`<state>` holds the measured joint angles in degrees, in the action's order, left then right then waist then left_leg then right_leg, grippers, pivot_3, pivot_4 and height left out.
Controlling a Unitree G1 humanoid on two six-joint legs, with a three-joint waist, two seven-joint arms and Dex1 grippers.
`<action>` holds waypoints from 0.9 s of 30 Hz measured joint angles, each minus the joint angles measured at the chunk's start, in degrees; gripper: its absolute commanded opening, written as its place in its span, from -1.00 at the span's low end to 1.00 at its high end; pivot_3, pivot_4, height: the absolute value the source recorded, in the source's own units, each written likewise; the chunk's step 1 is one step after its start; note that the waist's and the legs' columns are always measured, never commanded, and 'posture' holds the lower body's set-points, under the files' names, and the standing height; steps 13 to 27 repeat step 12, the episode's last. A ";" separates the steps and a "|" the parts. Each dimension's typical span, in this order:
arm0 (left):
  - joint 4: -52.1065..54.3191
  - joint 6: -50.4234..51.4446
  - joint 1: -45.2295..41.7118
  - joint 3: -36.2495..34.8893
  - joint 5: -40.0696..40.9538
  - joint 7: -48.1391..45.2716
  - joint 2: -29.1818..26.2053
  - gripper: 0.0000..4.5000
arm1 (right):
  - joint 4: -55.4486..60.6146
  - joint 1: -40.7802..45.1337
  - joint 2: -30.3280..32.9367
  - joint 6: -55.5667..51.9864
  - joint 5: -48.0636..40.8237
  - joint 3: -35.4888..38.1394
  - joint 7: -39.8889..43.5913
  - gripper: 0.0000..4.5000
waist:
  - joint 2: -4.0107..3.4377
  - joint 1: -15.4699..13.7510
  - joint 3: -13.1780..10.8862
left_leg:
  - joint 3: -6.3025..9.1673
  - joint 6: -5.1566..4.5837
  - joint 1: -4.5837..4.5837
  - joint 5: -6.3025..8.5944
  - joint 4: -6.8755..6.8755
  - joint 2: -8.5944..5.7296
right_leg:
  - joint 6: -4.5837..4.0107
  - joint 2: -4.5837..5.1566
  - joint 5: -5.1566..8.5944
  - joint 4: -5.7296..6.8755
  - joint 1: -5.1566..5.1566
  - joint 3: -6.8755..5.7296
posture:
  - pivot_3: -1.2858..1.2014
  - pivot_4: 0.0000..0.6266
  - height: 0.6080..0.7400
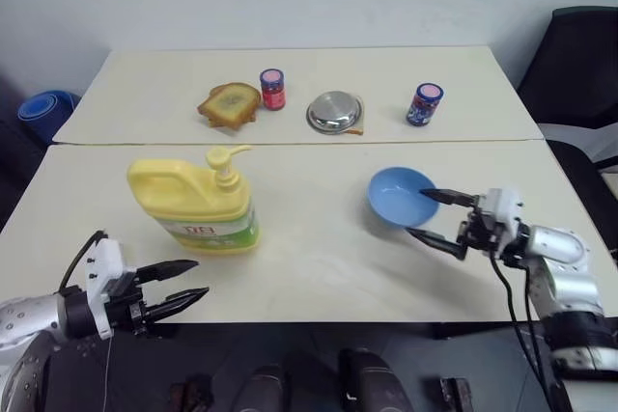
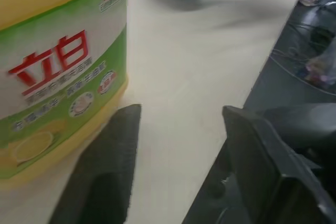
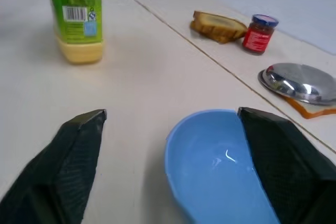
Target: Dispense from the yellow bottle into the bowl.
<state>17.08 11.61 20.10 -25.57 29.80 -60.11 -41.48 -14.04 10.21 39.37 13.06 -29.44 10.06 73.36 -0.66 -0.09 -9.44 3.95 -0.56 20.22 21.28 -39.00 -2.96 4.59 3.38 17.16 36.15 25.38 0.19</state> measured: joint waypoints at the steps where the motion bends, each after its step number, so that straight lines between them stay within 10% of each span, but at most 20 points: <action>1: -1.49 -2.66 0.73 -0.31 -1.15 0.07 1.40 0.47 | 3.11 -3.74 0.75 0.05 -0.41 0.96 0.37 1.00 | -0.03 -0.10 0.02 | 0.00 -0.02 0.00 0.01 0.05 0.00 | 0.00 0.00 0.00 -0.04 0.00 -0.01 | 0.03 -0.52 1.00; 7: -10.62 -18.58 3.23 -0.43 -10.89 4.60 7.38 0.47 | 13.02 -19.88 -0.20 3.30 1.18 1.16 1.92 1.00 | 0.12 -0.59 -0.06 | -0.07 -0.38 -0.67 0.23 0.07 0.02 | 0.10 -0.01 -0.16 -0.34 -0.89 0.06 | 0.03 -0.52 1.00; 11: -12.66 -23.90 3.17 0.63 -14.67 8.14 9.43 0.47 | 10.52 -19.16 -2.16 10.58 5.44 1.08 0.41 1.00 | 0.21 -0.63 -0.12 | -0.11 -0.68 -1.92 0.44 0.78 0.07 | 0.06 0.00 -0.13 -0.82 -2.01 0.09 | 0.03 -0.52 1.00; 27: -13.07 -24.28 3.14 1.01 -14.78 8.59 9.79 0.47 | 9.46 -18.50 -2.24 11.60 5.94 1.12 -0.11 1.00 | 0.21 -0.62 -0.11 | -0.11 -0.68 -1.93 0.43 0.82 0.07 | 0.06 -0.01 -0.13 -0.82 -1.98 0.09 | 0.03 -0.52 1.00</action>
